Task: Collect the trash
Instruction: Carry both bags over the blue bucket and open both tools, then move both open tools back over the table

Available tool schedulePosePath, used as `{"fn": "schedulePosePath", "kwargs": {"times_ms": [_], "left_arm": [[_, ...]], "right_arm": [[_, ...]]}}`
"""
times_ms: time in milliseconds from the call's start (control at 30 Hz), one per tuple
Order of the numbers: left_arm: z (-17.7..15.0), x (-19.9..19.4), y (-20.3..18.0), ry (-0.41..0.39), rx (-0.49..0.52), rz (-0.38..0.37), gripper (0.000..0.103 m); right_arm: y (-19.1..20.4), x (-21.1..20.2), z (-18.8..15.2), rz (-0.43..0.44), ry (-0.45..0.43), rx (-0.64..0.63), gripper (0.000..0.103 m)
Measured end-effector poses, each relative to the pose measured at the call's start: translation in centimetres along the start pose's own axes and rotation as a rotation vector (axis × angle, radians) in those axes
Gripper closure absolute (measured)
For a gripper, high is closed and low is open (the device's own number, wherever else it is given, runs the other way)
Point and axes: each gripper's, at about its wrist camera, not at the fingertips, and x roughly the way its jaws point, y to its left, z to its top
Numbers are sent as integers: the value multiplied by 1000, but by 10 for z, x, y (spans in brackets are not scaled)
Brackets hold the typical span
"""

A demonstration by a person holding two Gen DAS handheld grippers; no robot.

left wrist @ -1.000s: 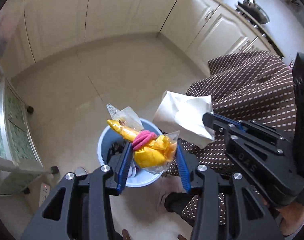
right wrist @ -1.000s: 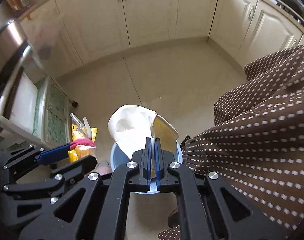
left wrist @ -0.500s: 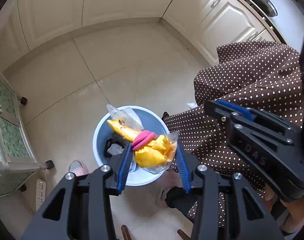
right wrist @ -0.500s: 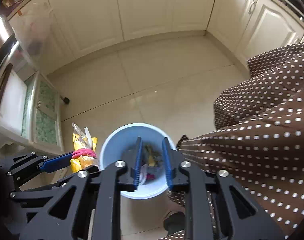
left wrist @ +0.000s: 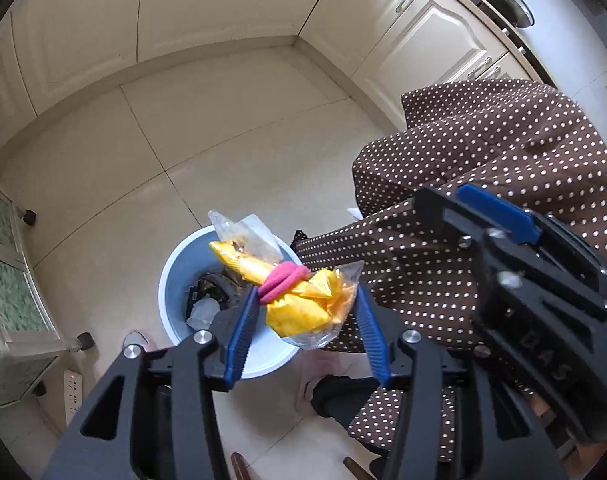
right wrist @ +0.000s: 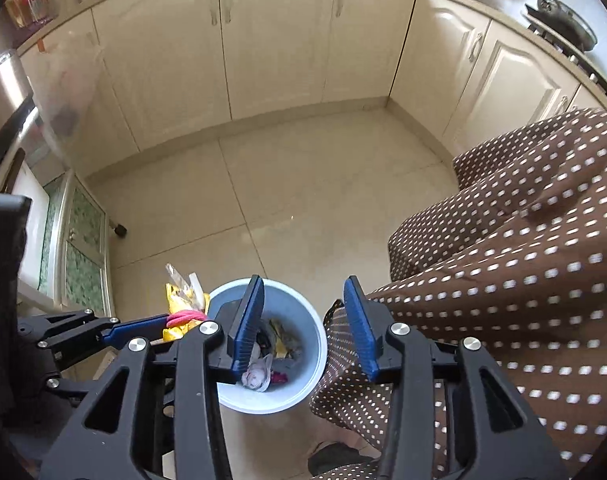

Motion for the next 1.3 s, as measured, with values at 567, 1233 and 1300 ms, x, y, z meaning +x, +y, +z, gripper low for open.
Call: {"fn": "schedulePosePath", "kwargs": {"times_ms": [567,1233,1300], "left_arm": [[-9,-105,-50,-193,60,-4,37],[-6,-171,-280,-353,482,-14,35],[-4,-161,-311,-329,537,-43,34]], "right_arm": [[-30,-120,2,-50,-203,45,58],[-194,-273,-56,-213,-416,273,50],[-227,-281,-68,-257,-419,317,50]]}}
